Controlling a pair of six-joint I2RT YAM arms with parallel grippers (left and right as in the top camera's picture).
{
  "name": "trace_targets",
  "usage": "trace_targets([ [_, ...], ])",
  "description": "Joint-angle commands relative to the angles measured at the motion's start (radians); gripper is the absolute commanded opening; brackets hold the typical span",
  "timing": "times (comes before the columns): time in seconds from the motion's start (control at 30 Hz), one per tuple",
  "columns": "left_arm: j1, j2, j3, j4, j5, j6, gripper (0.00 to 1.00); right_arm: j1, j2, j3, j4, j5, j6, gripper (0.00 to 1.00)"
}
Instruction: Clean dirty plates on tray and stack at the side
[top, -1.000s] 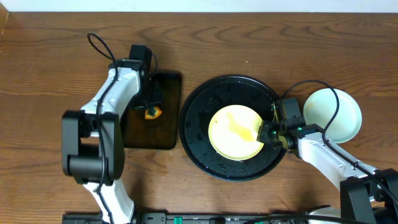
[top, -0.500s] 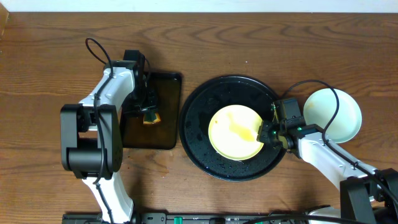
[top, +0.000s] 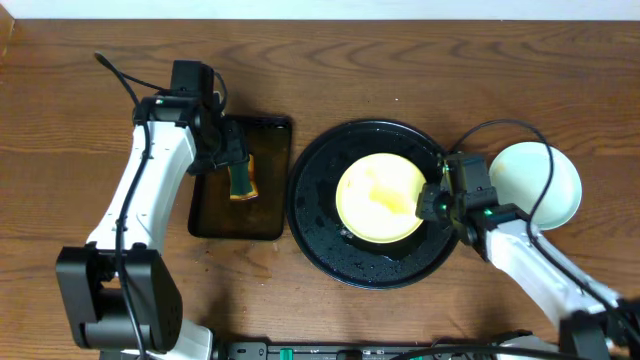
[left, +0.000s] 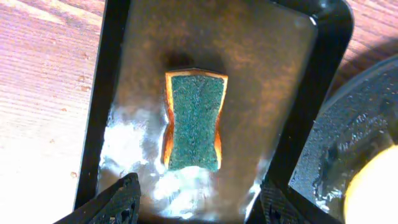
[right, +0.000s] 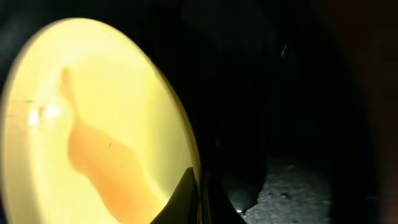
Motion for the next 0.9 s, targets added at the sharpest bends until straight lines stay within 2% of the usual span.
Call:
trace_targets([
  [0.0, -0.002, -0.021, 0.018, -0.011, 0.005, 0.012, 0.63, 0.008, -0.111, 0.01, -0.009, 0.076, -0.077, 0.01],
  [0.13, -0.002, -0.021, 0.018, -0.019, 0.005, 0.012, 0.63, 0.008, -0.204, 0.011, -0.008, 0.187, -0.143, 0.01],
  [0.23, -0.002, -0.021, 0.018, -0.021, 0.005, 0.013, 0.63, 0.008, -0.267, 0.011, -0.003, 0.351, -0.238, 0.01],
  [0.4, -0.002, -0.021, 0.018, -0.02, 0.005, 0.013, 0.63, 0.008, -0.343, 0.011, 0.06, 0.677, -0.478, 0.01],
  [0.5, -0.002, -0.021, 0.018, -0.02, 0.005, 0.013, 0.62, 0.007, -0.367, 0.011, 0.136, 0.795, -0.578, 0.01],
  [0.67, -0.002, -0.021, 0.018, -0.02, 0.005, 0.012, 0.63, 0.006, -0.378, 0.011, 0.218, 0.864, -0.663, 0.01],
  [0.87, -0.002, -0.021, 0.018, -0.019, 0.005, 0.013, 0.63, 0.012, -0.378, 0.011, 0.229, 0.826, -0.716, 0.01],
])
